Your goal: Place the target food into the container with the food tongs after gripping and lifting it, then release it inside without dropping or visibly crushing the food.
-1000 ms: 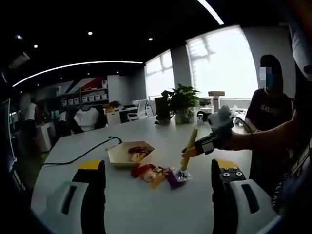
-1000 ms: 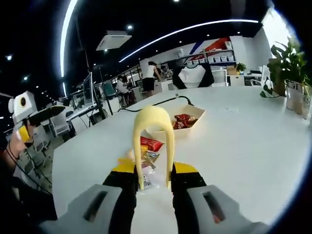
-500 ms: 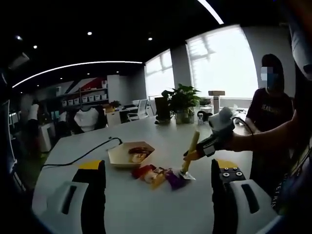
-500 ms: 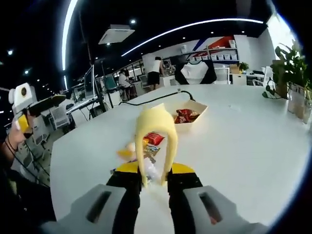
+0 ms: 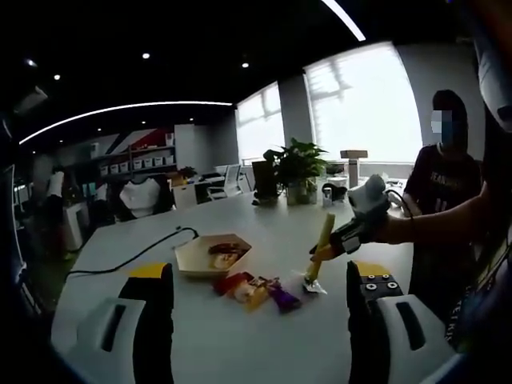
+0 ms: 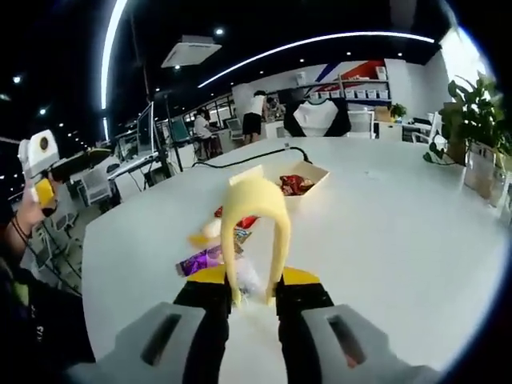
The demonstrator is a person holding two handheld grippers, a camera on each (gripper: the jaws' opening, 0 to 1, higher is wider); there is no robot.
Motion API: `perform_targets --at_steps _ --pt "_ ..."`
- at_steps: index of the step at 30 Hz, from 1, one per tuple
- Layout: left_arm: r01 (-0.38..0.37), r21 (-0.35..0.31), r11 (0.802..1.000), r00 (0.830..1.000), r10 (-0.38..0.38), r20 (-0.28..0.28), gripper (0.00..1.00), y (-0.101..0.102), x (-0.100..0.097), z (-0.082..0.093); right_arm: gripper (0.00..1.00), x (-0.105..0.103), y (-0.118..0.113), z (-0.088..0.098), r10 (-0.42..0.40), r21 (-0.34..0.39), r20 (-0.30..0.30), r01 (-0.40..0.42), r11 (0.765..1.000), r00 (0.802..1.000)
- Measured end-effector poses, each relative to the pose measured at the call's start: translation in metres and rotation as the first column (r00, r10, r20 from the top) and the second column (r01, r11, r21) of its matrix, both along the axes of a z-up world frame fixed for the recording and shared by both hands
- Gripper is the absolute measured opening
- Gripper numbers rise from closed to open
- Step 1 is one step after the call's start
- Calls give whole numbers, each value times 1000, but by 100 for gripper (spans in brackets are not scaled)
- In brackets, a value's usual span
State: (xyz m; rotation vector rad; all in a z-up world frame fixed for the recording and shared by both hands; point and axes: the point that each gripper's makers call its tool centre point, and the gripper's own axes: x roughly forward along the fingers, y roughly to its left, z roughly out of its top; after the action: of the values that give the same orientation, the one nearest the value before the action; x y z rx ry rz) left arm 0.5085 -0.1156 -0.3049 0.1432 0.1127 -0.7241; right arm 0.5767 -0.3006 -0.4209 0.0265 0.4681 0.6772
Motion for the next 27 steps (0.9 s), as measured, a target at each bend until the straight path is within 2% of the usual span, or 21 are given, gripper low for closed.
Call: perform_targets --at_steps 2,5,9,16,20,27 --pt "1 4 1000 1000 -1 1 95 0 0 0 18 -2 1 3 -2 0 15 2 1000 1000" --pt "-1 3 1000 1000 1 2 95 1 0 0 19 -7 6 15 -9 50 42 7 999 999" --pt "-4 3 1000 1000 4 3 95 2 0 1 20 -15 16 24 1 48 72 -4 999 997" --pt "1 1 1000 1000 -1 3 95 2 -1 1 21 -28 35 27 45 54 85 -50 997 995" --pt "-7 -4 1000 1000 7 3 95 5 -2 1 21 -40 54 18 103 3 105 -104 995 989" --pt "-17 -4 1000 1000 17 -5 95 10 -1 -3 22 -43 66 12 139 -86 141 -128 988 980"
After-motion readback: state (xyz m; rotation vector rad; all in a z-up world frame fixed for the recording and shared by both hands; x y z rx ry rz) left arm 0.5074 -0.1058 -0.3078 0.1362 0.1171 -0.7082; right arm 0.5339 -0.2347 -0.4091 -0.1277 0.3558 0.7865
